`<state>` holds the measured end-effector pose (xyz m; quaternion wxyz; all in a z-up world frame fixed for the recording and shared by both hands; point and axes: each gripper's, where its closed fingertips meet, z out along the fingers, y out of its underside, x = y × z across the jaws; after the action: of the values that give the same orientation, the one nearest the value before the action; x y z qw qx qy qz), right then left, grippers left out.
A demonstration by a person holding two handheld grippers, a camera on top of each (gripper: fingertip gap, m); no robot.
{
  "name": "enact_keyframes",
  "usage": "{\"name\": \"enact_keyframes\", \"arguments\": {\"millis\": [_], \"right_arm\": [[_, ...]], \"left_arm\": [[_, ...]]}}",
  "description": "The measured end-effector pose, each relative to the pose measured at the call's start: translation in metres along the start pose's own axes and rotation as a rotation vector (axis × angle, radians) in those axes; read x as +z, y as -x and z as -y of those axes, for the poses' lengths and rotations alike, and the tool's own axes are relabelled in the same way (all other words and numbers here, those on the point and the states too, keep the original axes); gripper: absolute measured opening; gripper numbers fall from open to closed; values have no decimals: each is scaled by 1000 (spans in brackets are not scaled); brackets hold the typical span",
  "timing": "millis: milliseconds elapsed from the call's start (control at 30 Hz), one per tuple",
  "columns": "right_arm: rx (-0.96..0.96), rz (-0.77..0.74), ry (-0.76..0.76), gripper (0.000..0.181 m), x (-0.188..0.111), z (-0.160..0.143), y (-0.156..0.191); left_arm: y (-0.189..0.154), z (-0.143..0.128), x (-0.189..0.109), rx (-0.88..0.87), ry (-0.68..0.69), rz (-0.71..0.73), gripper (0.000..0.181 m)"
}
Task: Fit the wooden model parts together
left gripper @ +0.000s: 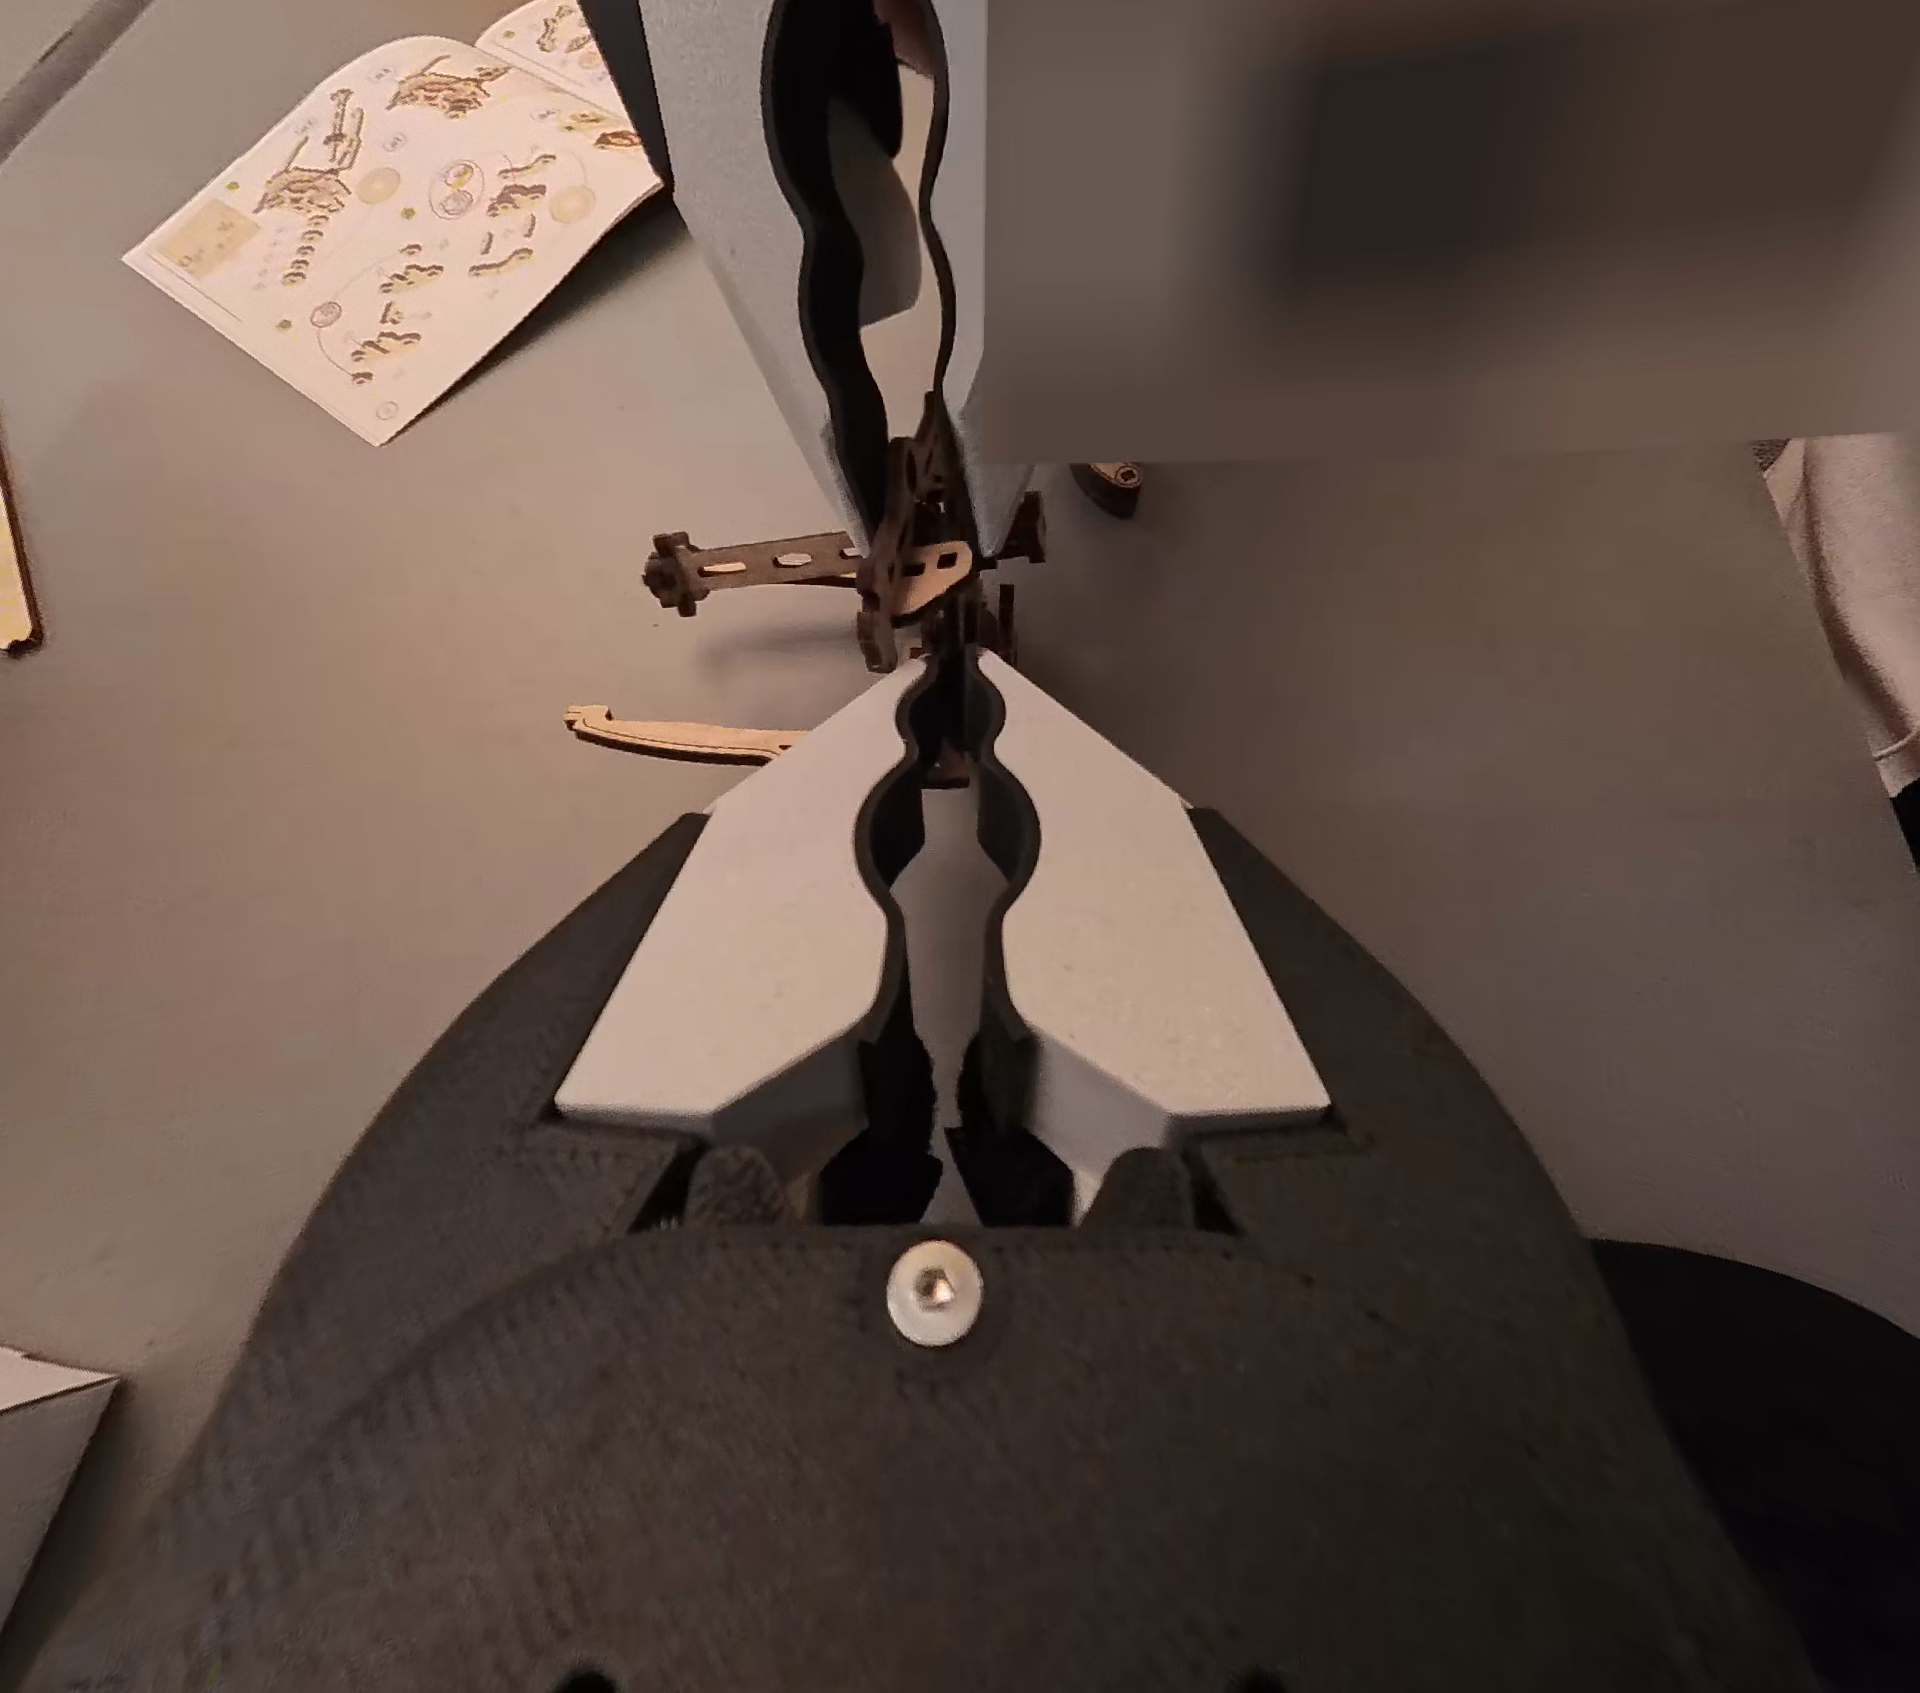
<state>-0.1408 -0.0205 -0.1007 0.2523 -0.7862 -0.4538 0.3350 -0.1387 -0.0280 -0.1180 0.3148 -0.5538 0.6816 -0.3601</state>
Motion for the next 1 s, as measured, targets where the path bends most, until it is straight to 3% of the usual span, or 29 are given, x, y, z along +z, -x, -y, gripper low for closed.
{"name": "enact_keyframes", "arguments": {"millis": [1000], "right_arm": [[-95, -221, 30, 14, 3, 2, -2]], "left_arm": [[1, -1, -1, -44, 23, -1, 0]]}}
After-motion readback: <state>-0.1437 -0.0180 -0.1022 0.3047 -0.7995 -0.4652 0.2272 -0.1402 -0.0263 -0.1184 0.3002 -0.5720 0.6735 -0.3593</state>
